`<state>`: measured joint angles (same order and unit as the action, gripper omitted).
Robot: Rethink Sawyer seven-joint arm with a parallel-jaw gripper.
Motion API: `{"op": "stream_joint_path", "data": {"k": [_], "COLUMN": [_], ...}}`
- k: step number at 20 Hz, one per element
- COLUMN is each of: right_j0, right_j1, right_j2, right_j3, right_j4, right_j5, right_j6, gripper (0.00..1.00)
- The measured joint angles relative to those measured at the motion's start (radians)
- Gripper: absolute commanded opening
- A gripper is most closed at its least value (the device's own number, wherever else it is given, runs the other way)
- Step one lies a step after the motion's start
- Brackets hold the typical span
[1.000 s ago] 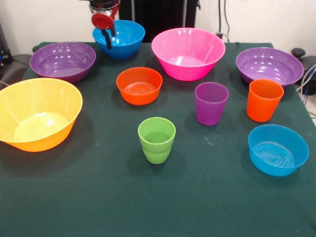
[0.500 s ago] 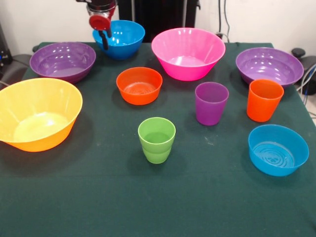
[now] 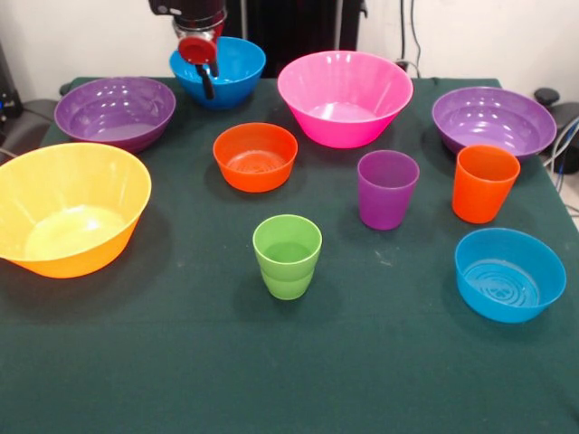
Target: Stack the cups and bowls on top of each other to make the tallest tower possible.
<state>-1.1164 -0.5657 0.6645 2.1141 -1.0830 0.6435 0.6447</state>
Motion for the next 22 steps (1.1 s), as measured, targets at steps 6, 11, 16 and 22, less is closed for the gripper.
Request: {"op": "stream_joint_path", "data": {"k": [6, 11, 16, 22], "right_j0": [0.005, 0.005, 0.005, 0.011], "right_j1": [0.015, 0.015, 0.015, 0.015], "right_j2": [-0.006, -0.011, -0.021, -0.034], "right_j3": [0.000, 0.000, 0.000, -0.001], "right_j4": [0.000, 0.000, 0.000, -0.004], "right_j5": [-0.025, -0.025, -0.025, -0.025], "right_j6": [0.000, 0.000, 0.000, 0.000], "gripper": [1.00, 1.00, 1.00, 1.00]}}
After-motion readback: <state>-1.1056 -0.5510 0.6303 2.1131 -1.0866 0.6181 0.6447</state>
